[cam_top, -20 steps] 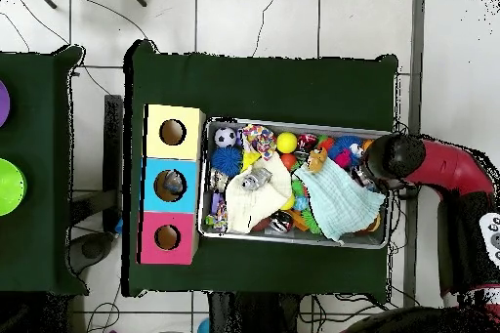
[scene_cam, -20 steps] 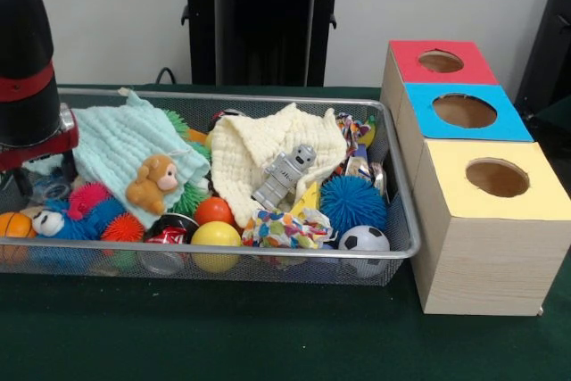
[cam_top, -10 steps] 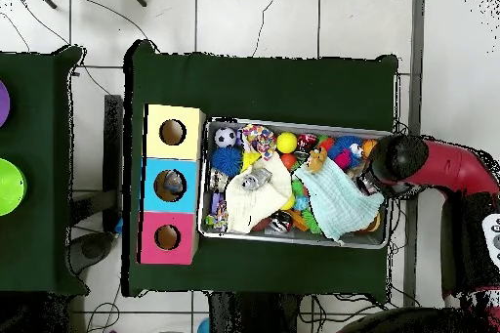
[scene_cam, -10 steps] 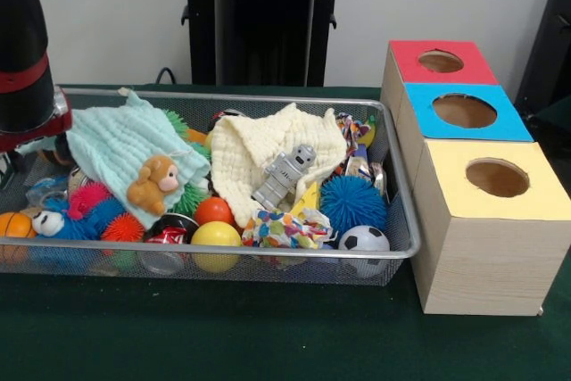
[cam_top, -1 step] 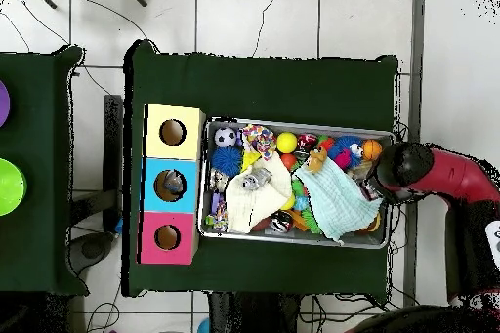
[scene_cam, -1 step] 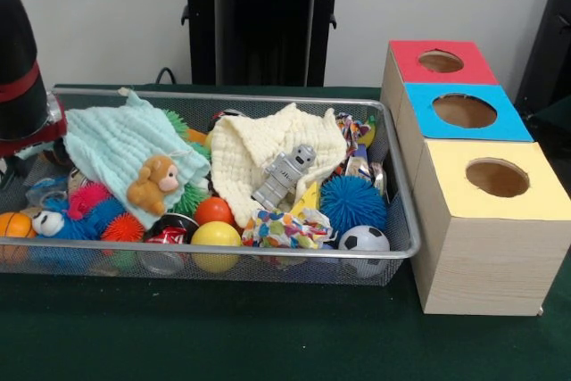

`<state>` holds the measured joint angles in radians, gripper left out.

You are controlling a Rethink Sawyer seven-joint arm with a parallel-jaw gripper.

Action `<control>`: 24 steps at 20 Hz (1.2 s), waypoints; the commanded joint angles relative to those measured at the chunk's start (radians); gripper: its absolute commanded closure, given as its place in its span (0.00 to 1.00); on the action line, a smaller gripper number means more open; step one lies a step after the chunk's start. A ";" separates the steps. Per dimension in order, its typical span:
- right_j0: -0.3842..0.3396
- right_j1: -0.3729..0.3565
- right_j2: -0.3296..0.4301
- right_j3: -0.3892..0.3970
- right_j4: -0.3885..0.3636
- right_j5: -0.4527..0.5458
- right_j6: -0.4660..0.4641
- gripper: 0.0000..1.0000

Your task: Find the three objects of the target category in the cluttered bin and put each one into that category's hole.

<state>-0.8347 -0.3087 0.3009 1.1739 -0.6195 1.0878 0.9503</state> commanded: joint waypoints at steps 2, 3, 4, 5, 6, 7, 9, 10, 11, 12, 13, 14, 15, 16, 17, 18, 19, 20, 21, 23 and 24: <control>-0.094 0.076 0.134 0.071 0.029 -0.179 -0.164 0.00; -0.106 0.073 0.151 0.088 0.040 -0.197 -0.162 0.00; -0.116 0.069 0.165 0.103 0.049 -0.211 -0.160 0.00; -0.125 0.066 0.177 0.115 0.053 -0.223 -0.160 0.00; -0.132 0.064 0.186 0.124 0.056 -0.229 -0.160 0.00; -0.133 0.063 0.191 0.128 0.055 -0.231 -0.158 0.00; -0.130 0.062 0.193 0.127 0.049 -0.232 -0.153 0.00; -0.132 0.060 0.196 0.130 0.046 -0.234 -0.153 0.00; -0.132 0.055 0.199 0.133 0.043 -0.237 -0.152 0.00; -0.129 0.050 0.196 0.132 0.036 -0.233 -0.150 0.00; -0.118 0.041 0.185 0.127 0.020 -0.223 -0.148 0.00; -0.109 0.034 0.176 0.121 0.008 -0.216 -0.147 0.00; -0.100 0.027 0.167 0.116 -0.005 -0.209 -0.145 0.00; -0.092 0.020 0.159 0.111 -0.014 -0.202 -0.144 0.00; -0.084 0.012 0.151 0.107 -0.022 -0.195 -0.142 0.00; -0.078 0.004 0.145 0.106 -0.030 -0.192 -0.137 0.00; -0.071 -0.004 0.139 0.105 -0.038 -0.189 -0.132 0.00; -0.065 -0.014 0.133 0.103 -0.044 -0.181 -0.125 0.00; -0.058 -0.025 0.127 0.103 -0.051 -0.181 -0.117 0.00; -0.038 -0.054 0.111 0.102 -0.067 -0.163 -0.101 0.00; -0.027 -0.073 0.100 0.103 -0.077 -0.154 -0.092 0.00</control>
<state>-0.9230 -0.3160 0.3988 1.2417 -0.6278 0.9790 0.9503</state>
